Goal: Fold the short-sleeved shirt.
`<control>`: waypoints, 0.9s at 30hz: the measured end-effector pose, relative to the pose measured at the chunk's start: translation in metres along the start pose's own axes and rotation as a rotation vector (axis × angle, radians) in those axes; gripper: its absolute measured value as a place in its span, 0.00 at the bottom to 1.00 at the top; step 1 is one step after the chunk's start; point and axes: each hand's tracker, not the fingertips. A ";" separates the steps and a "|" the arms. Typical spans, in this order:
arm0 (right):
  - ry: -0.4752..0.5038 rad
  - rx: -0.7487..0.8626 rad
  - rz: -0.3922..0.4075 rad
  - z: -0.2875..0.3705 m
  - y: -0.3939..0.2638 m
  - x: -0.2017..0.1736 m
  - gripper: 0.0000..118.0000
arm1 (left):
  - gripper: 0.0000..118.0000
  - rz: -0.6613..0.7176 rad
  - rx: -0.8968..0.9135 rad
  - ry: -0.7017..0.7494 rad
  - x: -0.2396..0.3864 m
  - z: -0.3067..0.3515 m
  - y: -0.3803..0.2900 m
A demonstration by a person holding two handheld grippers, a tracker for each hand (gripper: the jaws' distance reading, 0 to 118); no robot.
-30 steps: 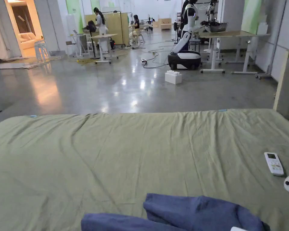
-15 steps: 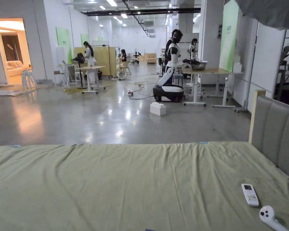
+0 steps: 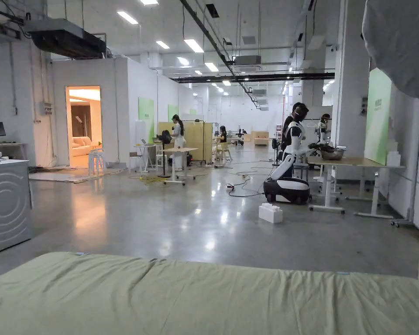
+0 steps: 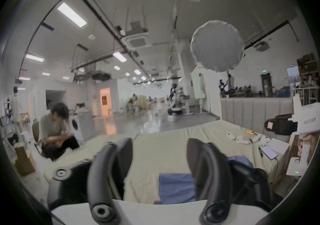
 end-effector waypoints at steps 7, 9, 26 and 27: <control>-0.051 -0.053 0.030 0.015 -0.011 0.009 0.00 | 0.00 0.031 -0.048 -0.098 0.000 0.019 -0.023; -0.060 -0.050 0.019 0.015 -0.012 0.012 0.01 | 0.00 -0.034 -0.077 -0.090 0.010 0.016 -0.022; -0.031 -0.156 -0.050 -0.010 -0.040 0.022 0.01 | 0.00 0.204 -0.272 -0.181 0.012 -0.044 -0.053; -0.029 -0.167 -0.058 -0.014 -0.043 0.024 0.01 | 0.00 0.218 -0.279 -0.183 0.010 -0.054 -0.056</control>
